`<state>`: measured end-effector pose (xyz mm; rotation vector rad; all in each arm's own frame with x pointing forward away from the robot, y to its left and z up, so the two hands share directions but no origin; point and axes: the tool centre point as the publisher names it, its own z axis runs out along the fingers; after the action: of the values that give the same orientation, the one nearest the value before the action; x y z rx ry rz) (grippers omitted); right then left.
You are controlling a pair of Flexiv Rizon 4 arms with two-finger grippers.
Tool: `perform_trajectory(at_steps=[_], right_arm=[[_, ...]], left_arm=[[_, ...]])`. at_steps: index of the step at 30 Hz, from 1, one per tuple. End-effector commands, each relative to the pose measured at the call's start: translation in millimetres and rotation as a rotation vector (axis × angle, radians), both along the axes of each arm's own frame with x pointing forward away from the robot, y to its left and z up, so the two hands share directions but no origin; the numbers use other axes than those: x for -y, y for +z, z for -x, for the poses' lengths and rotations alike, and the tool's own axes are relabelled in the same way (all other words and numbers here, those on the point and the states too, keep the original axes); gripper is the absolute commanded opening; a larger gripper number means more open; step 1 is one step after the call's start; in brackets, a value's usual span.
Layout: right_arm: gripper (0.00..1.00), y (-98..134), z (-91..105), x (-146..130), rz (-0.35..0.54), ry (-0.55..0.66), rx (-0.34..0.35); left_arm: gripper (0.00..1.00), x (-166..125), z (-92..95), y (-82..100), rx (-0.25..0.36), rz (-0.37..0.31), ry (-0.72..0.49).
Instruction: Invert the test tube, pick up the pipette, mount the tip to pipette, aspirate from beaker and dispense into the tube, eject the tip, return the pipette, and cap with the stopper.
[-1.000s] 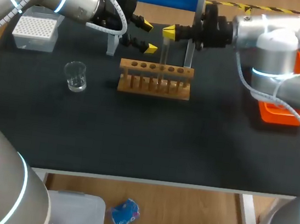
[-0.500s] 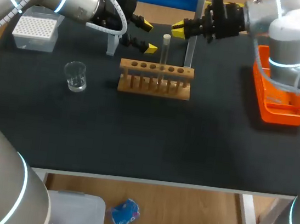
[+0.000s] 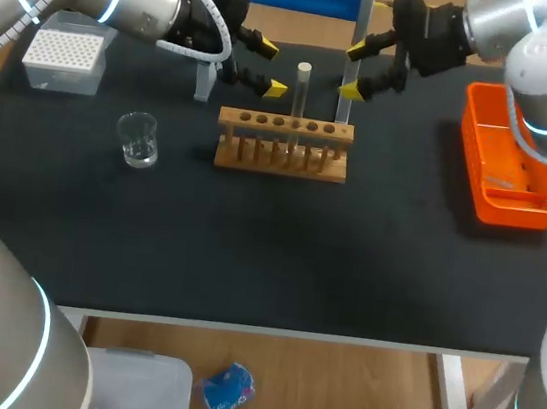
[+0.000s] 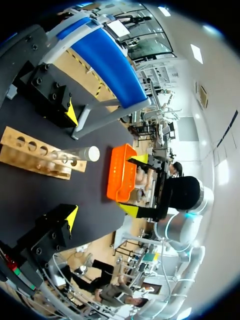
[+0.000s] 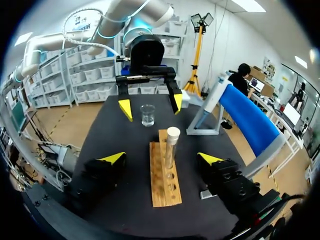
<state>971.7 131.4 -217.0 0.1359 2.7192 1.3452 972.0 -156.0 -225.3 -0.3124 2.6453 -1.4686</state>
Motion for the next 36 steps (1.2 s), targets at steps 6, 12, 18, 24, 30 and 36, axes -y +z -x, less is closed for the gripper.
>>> perform_trajectory(at_steps=[6, 12, 18, 24, 30, 36], right_arm=[[1.00, 3.0, 21.0, 35.3, -0.028, -0.085, 0.021], [1.00, 3.4, 32.3, 54.6, -0.027, -0.126, 0.022], [1.00, 6.7, 44.2, 73.4, -0.028, -0.169, 0.029], [1.00, 12.2, 53.9, 87.1, -0.042, -0.209, 0.043], [1.00, 14.2, 56.1, 88.3, -0.053, -0.223, 0.041], [1.00, 14.2, 56.1, 88.3, -0.053, -0.223, 0.041]], left_arm=[[1.00, -30.0, 15.0, 10.3, -0.090, 0.033, -0.017], [1.00, -54.6, 30.1, 15.1, -0.063, 0.017, 0.126], [1.00, -80.6, 43.4, 14.9, -0.051, 0.011, 0.244], [1.00, -90.6, 57.2, 22.8, -0.020, 0.001, 0.331], [1.00, -97.0, 69.5, 28.3, -0.005, -0.024, 0.414], [1.00, -97.4, 74.2, 28.9, -0.001, -0.033, 0.430]])
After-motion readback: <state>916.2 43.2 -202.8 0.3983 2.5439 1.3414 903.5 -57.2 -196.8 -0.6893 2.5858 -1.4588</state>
